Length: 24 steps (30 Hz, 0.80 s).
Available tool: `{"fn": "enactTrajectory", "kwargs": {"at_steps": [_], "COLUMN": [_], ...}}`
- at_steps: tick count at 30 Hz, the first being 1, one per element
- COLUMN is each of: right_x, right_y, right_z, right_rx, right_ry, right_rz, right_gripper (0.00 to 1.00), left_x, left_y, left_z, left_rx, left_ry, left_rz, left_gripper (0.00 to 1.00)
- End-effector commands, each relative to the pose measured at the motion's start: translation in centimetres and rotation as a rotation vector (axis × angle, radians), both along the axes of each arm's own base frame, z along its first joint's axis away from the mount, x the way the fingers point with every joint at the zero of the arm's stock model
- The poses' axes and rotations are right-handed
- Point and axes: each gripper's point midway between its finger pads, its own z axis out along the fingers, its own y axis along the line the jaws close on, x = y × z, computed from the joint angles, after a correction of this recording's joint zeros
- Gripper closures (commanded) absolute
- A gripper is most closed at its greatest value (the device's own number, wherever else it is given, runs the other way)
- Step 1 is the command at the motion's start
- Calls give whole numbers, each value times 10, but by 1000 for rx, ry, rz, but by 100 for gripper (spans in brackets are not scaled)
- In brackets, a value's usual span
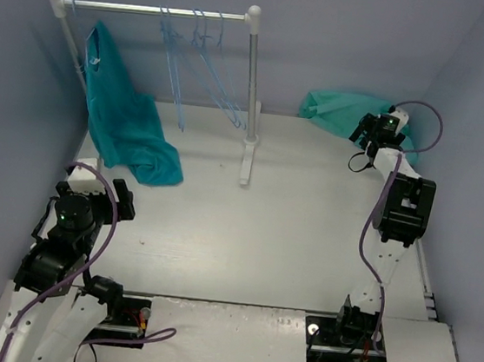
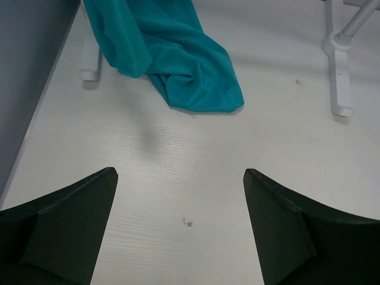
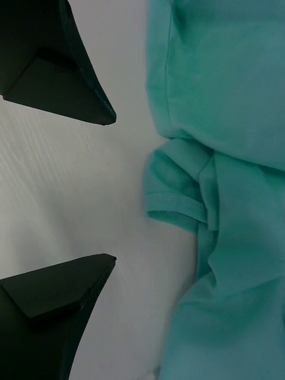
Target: Place the t-shirt on the hanger
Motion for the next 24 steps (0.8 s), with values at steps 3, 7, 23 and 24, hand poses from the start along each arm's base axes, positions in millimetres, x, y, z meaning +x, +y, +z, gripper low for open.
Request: {"fn": "enactTrajectory", "kwargs": {"at_steps": [3, 7, 23, 24], "right_x": [49, 56, 62, 62], "right_y": [11, 8, 2, 2], "right_z": [8, -22, -65, -66], "right_rx": [53, 56, 21, 11], "right_ry": [-108, -74, -12, -9], "right_rz": [112, 114, 175, 185], "right_gripper": [13, 13, 38, 47], "left_x": [14, 15, 18, 18], "left_y": [-7, -8, -9, -9], "left_z": [14, 12, 7, 7], "left_rx": [-11, -5, 3, 4], "left_ry": [-45, -36, -13, -13], "left_rz": [-23, -27, -35, -35], "left_gripper": [17, 17, 17, 17]}}
